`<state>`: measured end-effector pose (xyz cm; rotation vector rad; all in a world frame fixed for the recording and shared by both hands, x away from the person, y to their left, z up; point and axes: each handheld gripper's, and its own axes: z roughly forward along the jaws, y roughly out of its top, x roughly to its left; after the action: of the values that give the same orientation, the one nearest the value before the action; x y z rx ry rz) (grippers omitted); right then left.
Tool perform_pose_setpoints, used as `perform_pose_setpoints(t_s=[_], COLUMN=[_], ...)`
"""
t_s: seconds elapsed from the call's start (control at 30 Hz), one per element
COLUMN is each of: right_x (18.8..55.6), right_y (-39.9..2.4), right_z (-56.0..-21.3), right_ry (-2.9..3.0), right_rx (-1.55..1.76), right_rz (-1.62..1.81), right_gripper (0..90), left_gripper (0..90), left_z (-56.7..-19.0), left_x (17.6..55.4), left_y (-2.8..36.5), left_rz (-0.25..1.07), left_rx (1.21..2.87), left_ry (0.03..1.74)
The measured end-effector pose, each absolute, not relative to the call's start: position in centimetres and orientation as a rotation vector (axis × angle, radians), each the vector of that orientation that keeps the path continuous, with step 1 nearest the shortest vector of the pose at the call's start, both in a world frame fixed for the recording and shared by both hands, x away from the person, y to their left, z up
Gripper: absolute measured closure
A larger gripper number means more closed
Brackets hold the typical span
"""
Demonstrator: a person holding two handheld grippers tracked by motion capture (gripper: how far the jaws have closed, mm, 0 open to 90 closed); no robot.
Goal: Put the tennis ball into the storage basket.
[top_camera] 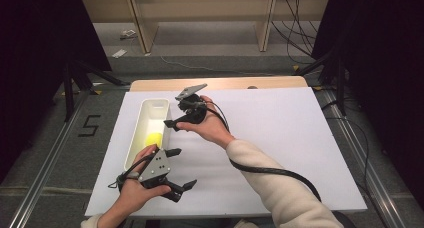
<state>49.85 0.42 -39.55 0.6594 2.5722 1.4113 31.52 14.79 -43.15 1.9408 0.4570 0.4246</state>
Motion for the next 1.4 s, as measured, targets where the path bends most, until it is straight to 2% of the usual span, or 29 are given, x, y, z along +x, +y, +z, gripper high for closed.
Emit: perform_pose_setpoints(t_s=[0.9,1.03,1.07,1.13,1.4], right_x=[47.7,47.3,47.2,47.0,46.1], right_y=[-8.0,-9.7,-10.1,-10.9,-13.5], right_z=[-38.0,-38.0,-38.1,-38.2,-38.8], right_ry=[2.459,2.438,2.435,2.430,2.400], right_rx=[0.722,0.742,0.751,0.766,0.815], right_rz=[1.410,1.405,1.405,1.403,1.400], right_gripper=[15.7,15.7,15.7,15.7,15.7], left_gripper=[0.0,0.0,0.0,0.0,0.0], left_z=[-43.1,-43.1,-43.0,-43.1,-43.1], left_x=[31.6,31.7,31.9,31.7,31.7], left_y=[15.0,15.0,15.1,15.0,15.1], left_rz=[0.413,0.417,0.451,0.417,0.421], left_rx=[1.924,1.925,1.923,1.923,1.927], left_ry=[0.474,0.477,0.449,0.470,0.482])
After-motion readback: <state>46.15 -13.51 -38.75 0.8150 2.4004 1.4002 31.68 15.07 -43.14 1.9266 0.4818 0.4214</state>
